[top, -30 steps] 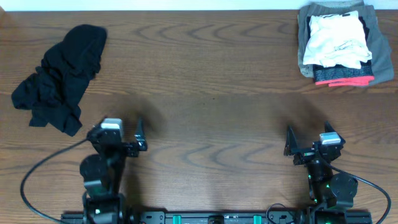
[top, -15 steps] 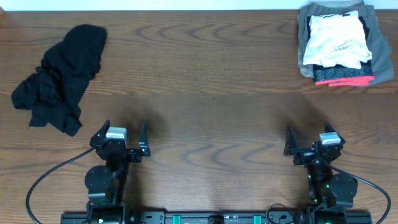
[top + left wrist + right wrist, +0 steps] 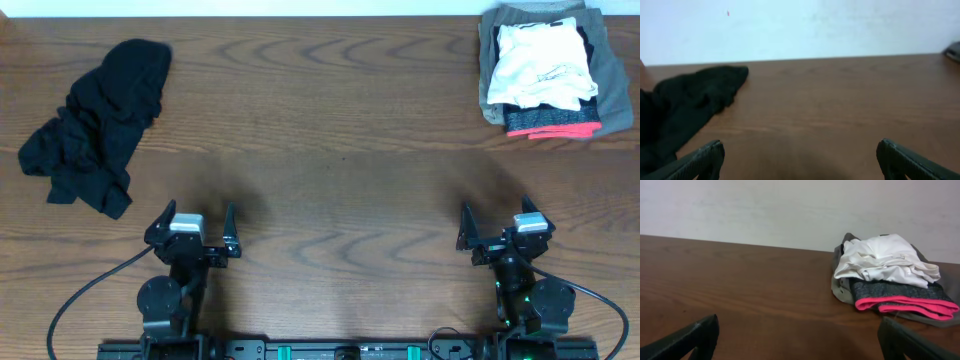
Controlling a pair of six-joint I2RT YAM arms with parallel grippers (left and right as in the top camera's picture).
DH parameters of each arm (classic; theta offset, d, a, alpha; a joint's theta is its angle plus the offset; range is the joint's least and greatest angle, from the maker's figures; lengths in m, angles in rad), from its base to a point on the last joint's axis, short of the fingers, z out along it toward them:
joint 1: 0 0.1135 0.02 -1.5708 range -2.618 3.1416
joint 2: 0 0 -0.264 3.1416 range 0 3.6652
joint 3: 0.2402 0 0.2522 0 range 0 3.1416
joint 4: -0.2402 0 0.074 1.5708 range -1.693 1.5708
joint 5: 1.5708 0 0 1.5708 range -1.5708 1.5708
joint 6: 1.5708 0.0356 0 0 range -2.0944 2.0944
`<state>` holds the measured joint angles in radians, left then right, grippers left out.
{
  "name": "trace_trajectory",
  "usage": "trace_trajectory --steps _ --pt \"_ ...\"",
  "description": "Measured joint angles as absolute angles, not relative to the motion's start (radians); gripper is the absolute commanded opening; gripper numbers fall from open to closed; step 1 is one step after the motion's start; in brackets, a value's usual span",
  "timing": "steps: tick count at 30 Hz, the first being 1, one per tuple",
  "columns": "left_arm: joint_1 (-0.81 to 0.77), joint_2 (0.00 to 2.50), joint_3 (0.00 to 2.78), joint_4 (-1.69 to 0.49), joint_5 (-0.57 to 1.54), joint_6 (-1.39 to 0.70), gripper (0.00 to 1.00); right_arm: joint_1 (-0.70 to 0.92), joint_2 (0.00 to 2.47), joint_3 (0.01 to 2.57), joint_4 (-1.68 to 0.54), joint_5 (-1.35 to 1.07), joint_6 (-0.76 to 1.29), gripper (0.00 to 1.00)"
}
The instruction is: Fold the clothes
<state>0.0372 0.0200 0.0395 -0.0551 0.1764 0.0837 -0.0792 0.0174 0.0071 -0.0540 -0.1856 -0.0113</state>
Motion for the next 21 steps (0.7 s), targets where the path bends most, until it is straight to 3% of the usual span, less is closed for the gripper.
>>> trace_trajectory --steps 21 --pt "0.037 0.011 0.032 -0.037 0.180 0.084 0.98 -0.079 0.017 0.007 -0.054 -0.186 -0.011 0.99"
